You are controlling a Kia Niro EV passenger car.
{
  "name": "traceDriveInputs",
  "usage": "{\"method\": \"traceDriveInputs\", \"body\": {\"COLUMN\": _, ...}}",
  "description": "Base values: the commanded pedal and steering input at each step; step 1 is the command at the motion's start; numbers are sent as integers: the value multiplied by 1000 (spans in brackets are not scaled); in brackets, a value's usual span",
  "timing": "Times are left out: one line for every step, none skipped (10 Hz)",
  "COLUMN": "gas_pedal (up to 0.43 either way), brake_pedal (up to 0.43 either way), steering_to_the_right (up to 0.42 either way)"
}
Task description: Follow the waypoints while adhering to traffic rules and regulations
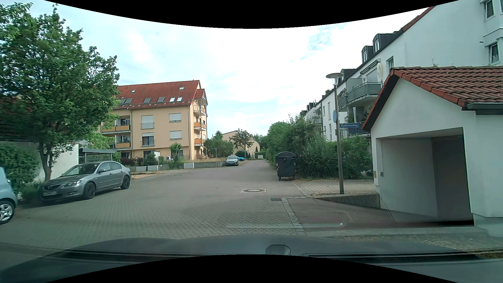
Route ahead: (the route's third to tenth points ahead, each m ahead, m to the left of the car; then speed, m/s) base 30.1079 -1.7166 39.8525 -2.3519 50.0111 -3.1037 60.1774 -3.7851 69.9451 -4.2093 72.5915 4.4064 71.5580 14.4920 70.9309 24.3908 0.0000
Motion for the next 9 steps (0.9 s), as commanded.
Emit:
{"method": "traceDriveInputs", "body": {"gas_pedal": 0, "brake_pedal": 360, "steering_to_the_right": -228}}
{"method": "traceDriveInputs", "body": {"gas_pedal": 0, "brake_pedal": 360, "steering_to_the_right": -228}}
{"method": "traceDriveInputs", "body": {"gas_pedal": 0, "brake_pedal": 360, "steering_to_the_right": -228}}
{"method": "traceDriveInputs", "body": {"gas_pedal": 0, "brake_pedal": 360, "steering_to_the_right": -228}}
{"method": "traceDriveInputs", "body": {"gas_pedal": 0, "brake_pedal": 354, "steering_to_the_right": -228}}
{"method": "traceDriveInputs", "body": {"gas_pedal": 0, "brake_pedal": 354, "steering_to_the_right": -228}}
{"method": "traceDriveInputs", "body": {"gas_pedal": 0, "brake_pedal": 360, "steering_to_the_right": -228}}
{"method": "traceDriveInputs", "body": {"gas_pedal": 0, "brake_pedal": 360, "steering_to_the_right": -228}}
{"method": "traceDriveInputs", "body": {"gas_pedal": 0, "brake_pedal": 354, "steering_to_the_right": -228}}
